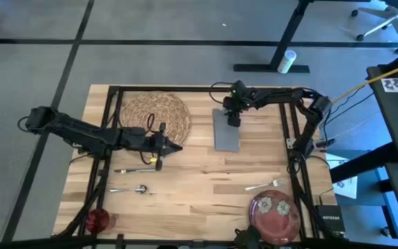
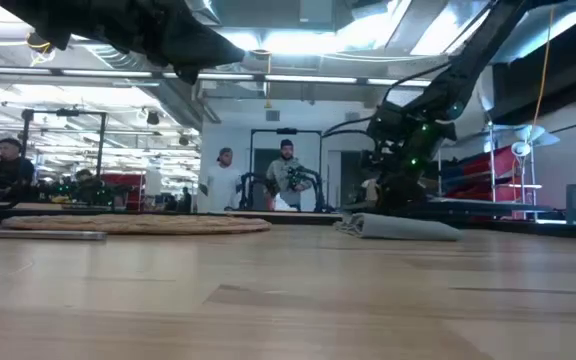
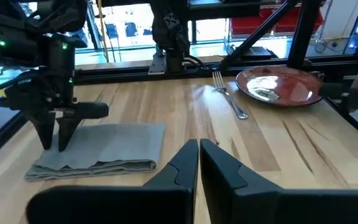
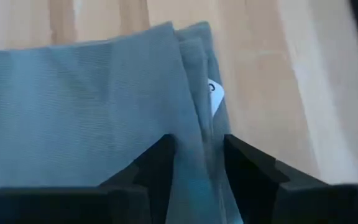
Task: Set table place
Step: Fold the gray table napkin
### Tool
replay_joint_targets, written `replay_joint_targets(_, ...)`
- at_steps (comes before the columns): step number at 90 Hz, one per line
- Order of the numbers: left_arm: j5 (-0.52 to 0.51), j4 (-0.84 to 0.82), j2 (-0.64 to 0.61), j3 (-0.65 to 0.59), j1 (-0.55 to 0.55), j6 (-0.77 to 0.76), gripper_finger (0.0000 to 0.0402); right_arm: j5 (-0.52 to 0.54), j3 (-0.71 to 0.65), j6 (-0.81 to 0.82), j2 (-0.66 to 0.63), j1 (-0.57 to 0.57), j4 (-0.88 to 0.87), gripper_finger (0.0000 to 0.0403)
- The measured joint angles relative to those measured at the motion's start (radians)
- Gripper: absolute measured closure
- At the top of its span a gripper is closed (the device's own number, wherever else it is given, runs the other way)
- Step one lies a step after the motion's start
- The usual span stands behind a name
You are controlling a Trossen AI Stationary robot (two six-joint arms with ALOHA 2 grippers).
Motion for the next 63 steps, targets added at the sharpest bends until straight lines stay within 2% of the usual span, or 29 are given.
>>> replay_joint_targets(12, -0.002, -0.005, 0.0, 0.0, 0.003, -0.005, 0.0402, -0.015, 0.012, 0.011, 0.002, -0.001, -0.002, 0.0306)
replay_joint_targets(31, -0.002, -0.008, 0.0, 0.0, 0.003, -0.007, 0.0402, -0.018, 0.018, 0.01, 0.002, -0.001, 0.004, 0.0393)
replay_joint_targets(63, -0.001, -0.008, 0.0, 0.0, 0.003, -0.009, 0.0402, -0.043, 0.019, 0.016, 0.002, 0.0, 0.021, 0.0401)
